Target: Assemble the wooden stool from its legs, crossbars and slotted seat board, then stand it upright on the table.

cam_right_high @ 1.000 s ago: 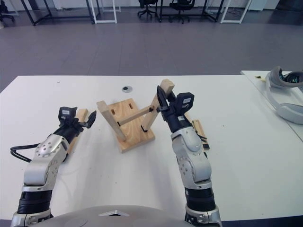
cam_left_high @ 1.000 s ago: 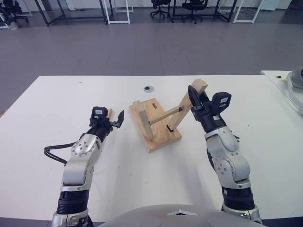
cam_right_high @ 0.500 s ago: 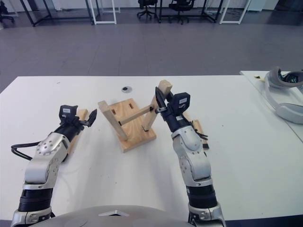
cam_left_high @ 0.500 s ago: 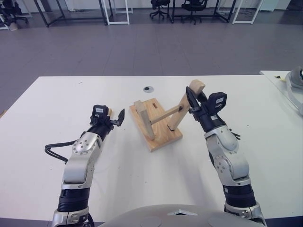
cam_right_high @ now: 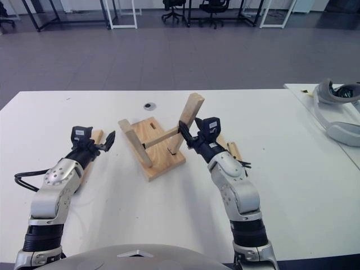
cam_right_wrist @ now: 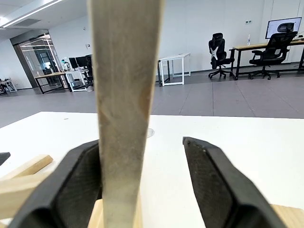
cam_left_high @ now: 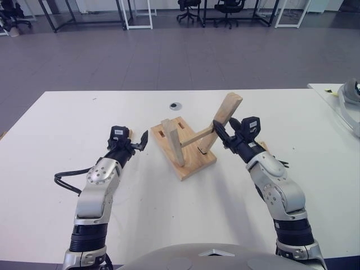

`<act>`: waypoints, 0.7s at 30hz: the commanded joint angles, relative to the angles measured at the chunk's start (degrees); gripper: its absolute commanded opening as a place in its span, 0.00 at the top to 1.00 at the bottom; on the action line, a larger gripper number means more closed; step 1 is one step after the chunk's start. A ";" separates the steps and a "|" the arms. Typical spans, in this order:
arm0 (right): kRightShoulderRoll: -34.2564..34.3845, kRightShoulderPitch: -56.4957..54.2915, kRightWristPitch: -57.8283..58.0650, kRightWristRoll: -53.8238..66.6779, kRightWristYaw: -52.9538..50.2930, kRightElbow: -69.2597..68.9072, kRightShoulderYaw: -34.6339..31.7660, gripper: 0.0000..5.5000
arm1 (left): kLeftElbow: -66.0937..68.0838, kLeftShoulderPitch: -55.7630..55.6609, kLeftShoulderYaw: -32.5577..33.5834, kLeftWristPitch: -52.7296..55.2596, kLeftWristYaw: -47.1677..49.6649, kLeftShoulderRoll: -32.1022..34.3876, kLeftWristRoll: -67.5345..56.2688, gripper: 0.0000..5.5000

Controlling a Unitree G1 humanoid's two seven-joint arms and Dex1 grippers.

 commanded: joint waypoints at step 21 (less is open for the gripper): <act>-9.35 -3.10 -9.95 -15.82 11.79 2.41 7.20 0.47 | 16.16 -8.97 -1.91 0.59 -0.22 -0.85 3.13 0.22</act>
